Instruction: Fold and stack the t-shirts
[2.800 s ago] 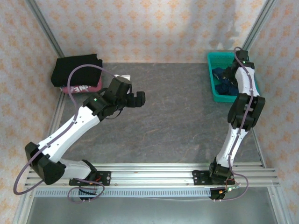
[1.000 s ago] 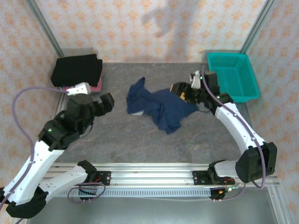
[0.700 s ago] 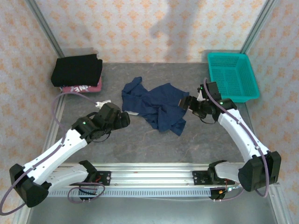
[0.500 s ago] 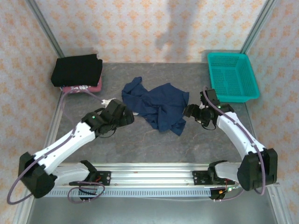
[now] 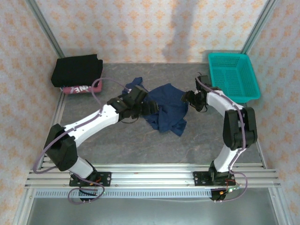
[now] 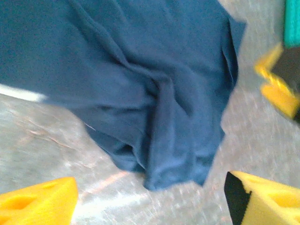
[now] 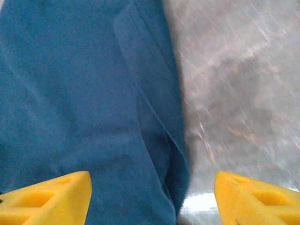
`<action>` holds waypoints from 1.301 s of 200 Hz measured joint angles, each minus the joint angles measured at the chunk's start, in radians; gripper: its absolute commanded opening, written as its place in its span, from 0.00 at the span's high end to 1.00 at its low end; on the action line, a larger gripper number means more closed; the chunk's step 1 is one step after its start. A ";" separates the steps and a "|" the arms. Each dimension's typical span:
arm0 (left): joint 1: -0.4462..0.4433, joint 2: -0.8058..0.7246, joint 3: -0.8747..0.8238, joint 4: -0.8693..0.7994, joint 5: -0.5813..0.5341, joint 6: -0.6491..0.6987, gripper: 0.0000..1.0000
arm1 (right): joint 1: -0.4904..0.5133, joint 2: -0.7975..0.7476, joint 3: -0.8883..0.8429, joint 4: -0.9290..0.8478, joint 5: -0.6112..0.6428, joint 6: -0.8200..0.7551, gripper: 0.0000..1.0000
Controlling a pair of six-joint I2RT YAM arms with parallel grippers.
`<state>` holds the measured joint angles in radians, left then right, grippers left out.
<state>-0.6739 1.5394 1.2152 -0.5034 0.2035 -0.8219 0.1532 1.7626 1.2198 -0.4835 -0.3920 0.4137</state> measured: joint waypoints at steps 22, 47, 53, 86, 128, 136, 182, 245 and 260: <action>-0.063 0.049 -0.030 0.032 0.055 -0.046 0.28 | -0.005 0.060 0.029 0.014 -0.001 -0.018 0.35; -0.135 0.151 -0.020 0.061 0.093 -0.083 0.32 | -0.019 0.097 0.033 0.013 -0.007 -0.026 0.37; -0.150 0.173 -0.019 0.064 0.100 -0.091 0.32 | -0.022 0.105 0.038 0.013 -0.009 -0.026 0.38; -0.179 0.231 -0.019 0.074 0.119 -0.128 0.36 | -0.025 0.134 0.062 0.018 -0.023 -0.027 0.42; -0.177 0.286 0.017 0.082 0.103 -0.148 0.41 | -0.025 0.144 0.068 0.030 -0.053 -0.026 0.44; -0.177 0.298 0.026 0.082 0.098 -0.149 0.43 | -0.025 0.144 0.068 0.032 -0.057 -0.026 0.44; -0.177 0.375 0.089 0.074 0.061 -0.153 0.77 | -0.025 0.144 0.068 0.047 -0.080 -0.026 0.45; -0.177 0.364 0.096 0.027 -0.003 -0.146 1.00 | -0.025 0.153 0.100 0.047 -0.085 -0.026 0.46; -0.177 0.301 0.075 0.010 -0.018 -0.145 1.00 | -0.025 0.170 0.134 0.043 -0.078 -0.026 0.47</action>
<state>-0.8509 1.8408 1.2903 -0.4938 0.1856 -0.9672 0.1280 1.9327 1.3533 -0.4408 -0.4702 0.3882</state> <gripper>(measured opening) 0.040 0.538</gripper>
